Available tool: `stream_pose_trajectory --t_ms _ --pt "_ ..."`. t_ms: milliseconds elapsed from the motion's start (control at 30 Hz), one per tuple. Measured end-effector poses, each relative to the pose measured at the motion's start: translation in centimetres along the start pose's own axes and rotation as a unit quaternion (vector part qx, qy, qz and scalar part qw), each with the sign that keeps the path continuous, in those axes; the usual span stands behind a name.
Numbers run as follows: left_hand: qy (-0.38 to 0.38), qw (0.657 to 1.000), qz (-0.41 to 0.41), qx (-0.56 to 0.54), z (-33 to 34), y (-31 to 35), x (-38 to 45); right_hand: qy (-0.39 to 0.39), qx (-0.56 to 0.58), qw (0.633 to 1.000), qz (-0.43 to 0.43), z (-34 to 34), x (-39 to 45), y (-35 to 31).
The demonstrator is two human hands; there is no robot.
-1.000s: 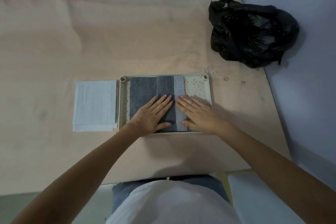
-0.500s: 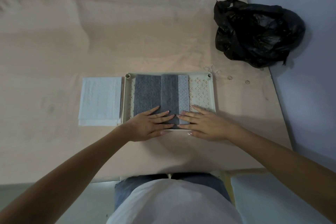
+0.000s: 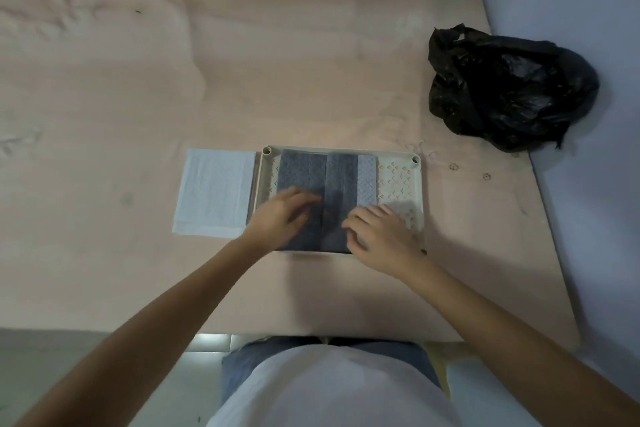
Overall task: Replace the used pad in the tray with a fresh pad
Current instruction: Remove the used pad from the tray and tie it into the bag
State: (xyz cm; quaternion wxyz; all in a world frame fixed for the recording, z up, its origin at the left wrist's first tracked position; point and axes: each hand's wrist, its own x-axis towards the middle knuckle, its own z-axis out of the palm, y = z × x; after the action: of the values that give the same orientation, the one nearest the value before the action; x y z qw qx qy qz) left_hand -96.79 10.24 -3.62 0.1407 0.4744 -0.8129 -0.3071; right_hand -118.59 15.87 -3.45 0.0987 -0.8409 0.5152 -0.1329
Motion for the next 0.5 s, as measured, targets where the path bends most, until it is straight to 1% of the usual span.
stream_pose_trajectory --t_ms 33,67,133,167,300,400,500 --pt "0.038 0.997 -0.064 0.006 -0.8 0.0 0.9 -0.019 -0.003 0.999 0.031 0.3 1.2 -1.6" --pt "0.05 0.991 -0.125 0.021 -1.5 -0.1 2.0 -0.049 -0.003 0.997 0.058 0.7 2.3 -3.2" --pt "0.021 0.975 -0.212 0.06 -2.9 -0.4 4.2 -0.106 -0.009 0.989 0.098 1.6 4.6 -6.3" --pt "0.003 0.969 -0.234 0.074 -3.3 -0.5 5.1 -0.124 -0.021 0.986 0.11 2.0 5.7 -7.7" --pt "-0.049 0.951 -0.277 0.127 -3.8 -0.2 7.4 -0.169 -0.113 0.972 0.12 3.2 8.1 -11.0" --pt "-0.055 0.938 -0.306 0.152 -3.5 -0.1 8.4 -0.201 -0.111 0.962 0.149 4.1 8.7 -11.5" --pt "-0.051 0.93 -0.326 0.159 -3.2 -0.4 9.0 -0.206 -0.124 0.96 0.141 4.6 8.8 -11.7"
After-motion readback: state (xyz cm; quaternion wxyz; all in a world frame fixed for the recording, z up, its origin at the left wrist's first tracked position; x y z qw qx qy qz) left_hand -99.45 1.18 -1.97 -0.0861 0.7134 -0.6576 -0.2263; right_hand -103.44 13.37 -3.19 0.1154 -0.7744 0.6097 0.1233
